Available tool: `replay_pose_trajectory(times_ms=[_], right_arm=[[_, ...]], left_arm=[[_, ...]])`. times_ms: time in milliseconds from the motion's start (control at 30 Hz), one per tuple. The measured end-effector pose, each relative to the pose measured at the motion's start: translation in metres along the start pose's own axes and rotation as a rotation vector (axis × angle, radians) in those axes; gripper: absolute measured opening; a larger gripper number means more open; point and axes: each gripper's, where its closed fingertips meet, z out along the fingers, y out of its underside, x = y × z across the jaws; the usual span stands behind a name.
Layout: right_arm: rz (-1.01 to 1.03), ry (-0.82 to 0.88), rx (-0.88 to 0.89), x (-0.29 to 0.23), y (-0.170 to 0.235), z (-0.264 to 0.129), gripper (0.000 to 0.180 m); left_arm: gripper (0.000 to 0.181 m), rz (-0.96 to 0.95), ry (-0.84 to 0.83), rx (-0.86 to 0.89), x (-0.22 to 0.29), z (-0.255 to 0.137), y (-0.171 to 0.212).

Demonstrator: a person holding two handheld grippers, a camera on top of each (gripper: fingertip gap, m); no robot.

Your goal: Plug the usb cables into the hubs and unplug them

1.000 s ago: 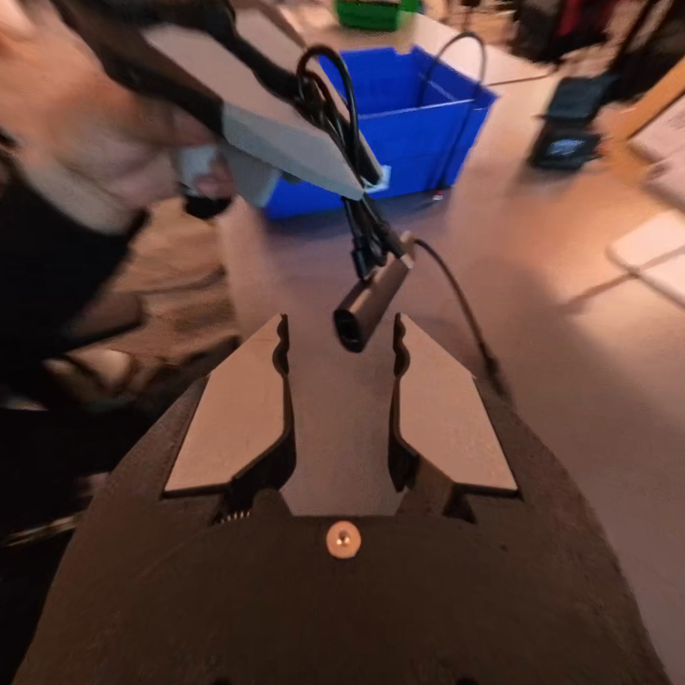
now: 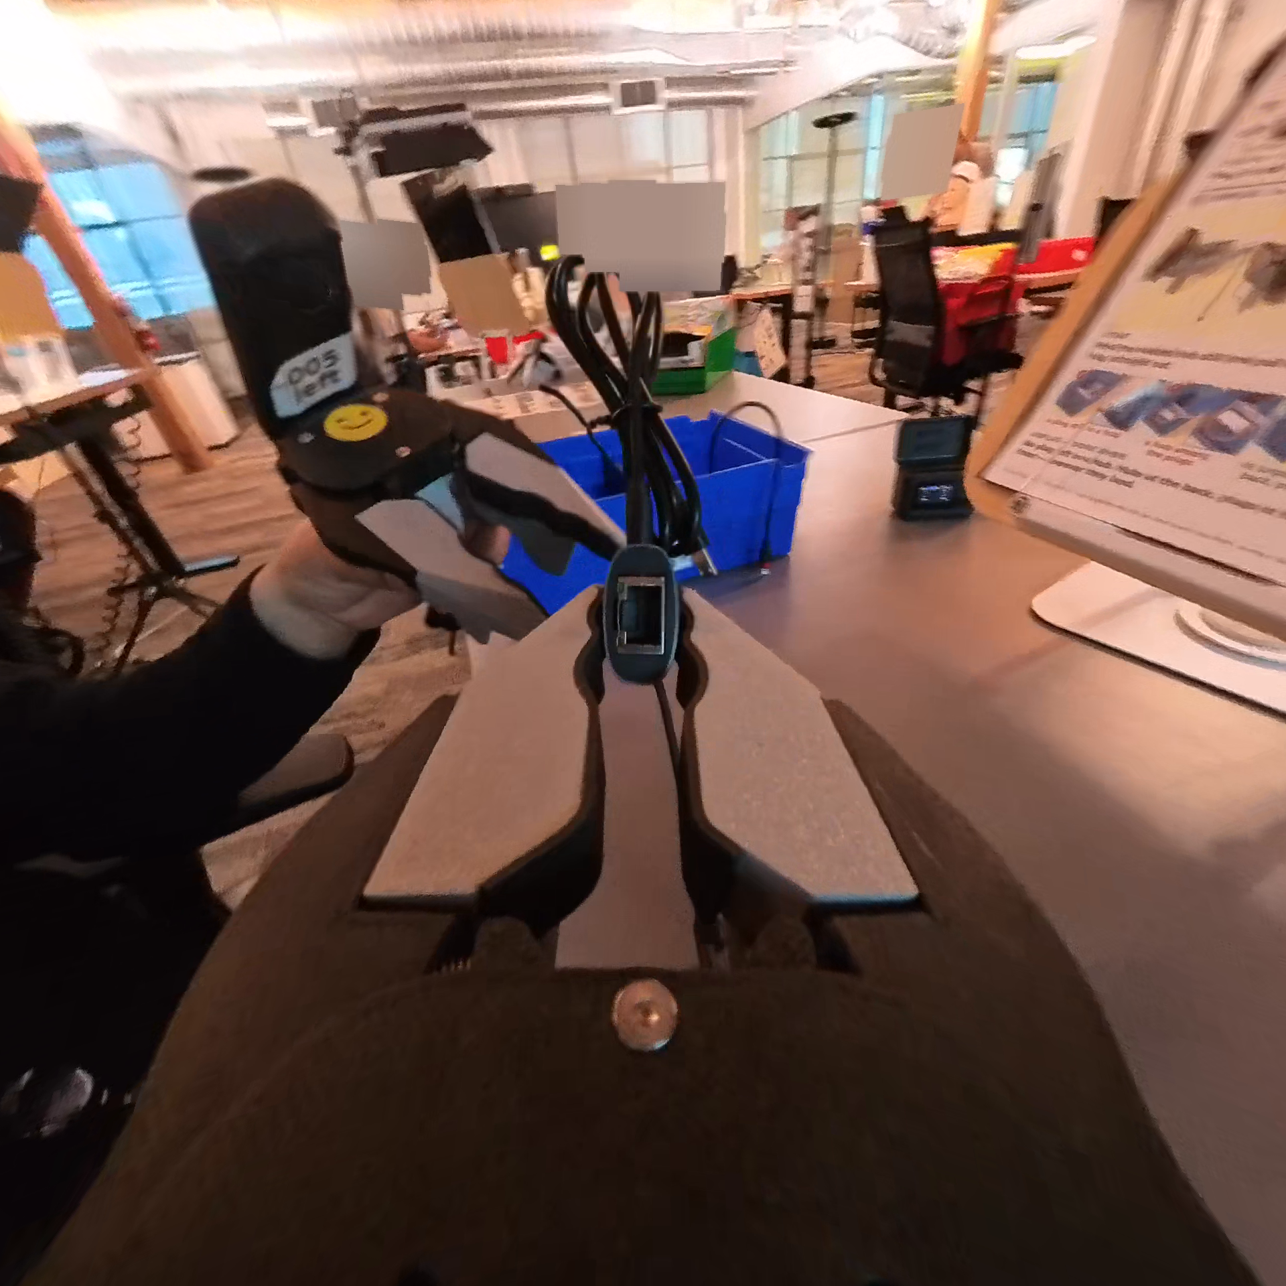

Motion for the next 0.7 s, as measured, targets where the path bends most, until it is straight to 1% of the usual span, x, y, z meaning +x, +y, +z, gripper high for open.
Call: replay_pose_trajectory(times_ms=[67,100,133,200,267,333,367,433,467,500,533,600,700], right_arm=[[-0.093,-0.137,0.035,-0.026,-0.004,0.000,0.013],[-0.148,-0.199,0.054,-0.039,-0.005,-0.002,0.013],[-0.193,-0.233,0.054,-0.046,-0.003,-0.003,0.014],[-0.233,-0.255,0.011,-0.052,0.005,-0.001,0.013],[-0.237,-0.284,0.004,-0.056,0.009,0.000,0.013],[-0.255,-0.249,-0.016,-0.051,0.013,0.003,0.014],[-0.278,-0.214,-0.054,-0.046,0.018,0.005,0.014],[-0.330,-0.124,-0.197,-0.029,0.035,0.006,0.018],[-0.368,-0.042,-0.287,-0.015,0.045,0.004,0.019],[-0.425,0.052,-0.368,0.000,0.052,-0.001,0.012],[-0.487,0.118,-0.413,0.008,0.053,-0.005,0.015],[-0.556,0.126,-0.407,-0.001,0.047,-0.007,0.019],[-0.579,0.111,-0.383,-0.021,0.037,0.000,0.025]], left_arm=[[0.048,0.041,0.025,-0.007,0.007,-0.001,0.000],[0.054,0.049,0.081,-0.004,0.016,-0.001,-0.001],[0.047,0.054,0.158,0.006,0.029,-0.002,-0.002],[0.022,0.078,0.297,0.053,0.055,-0.006,-0.006],[0.016,0.111,0.313,0.040,0.062,-0.002,-0.003],[0.015,0.107,0.266,0.000,0.057,0.005,0.002],[0.015,0.096,0.237,-0.041,0.052,0.007,0.006],[0.015,0.129,0.160,-0.140,0.040,0.007,0.018],[0.014,0.147,0.107,-0.190,0.032,0.005,0.025],[0.014,0.158,0.048,-0.240,0.022,0.002,0.031],[0.014,0.165,0.002,-0.278,0.015,-0.001,0.036],[0.015,0.171,-0.022,-0.330,0.011,-0.004,0.042],[0.014,0.231,-0.054,-0.387,0.012,0.000,0.050]])
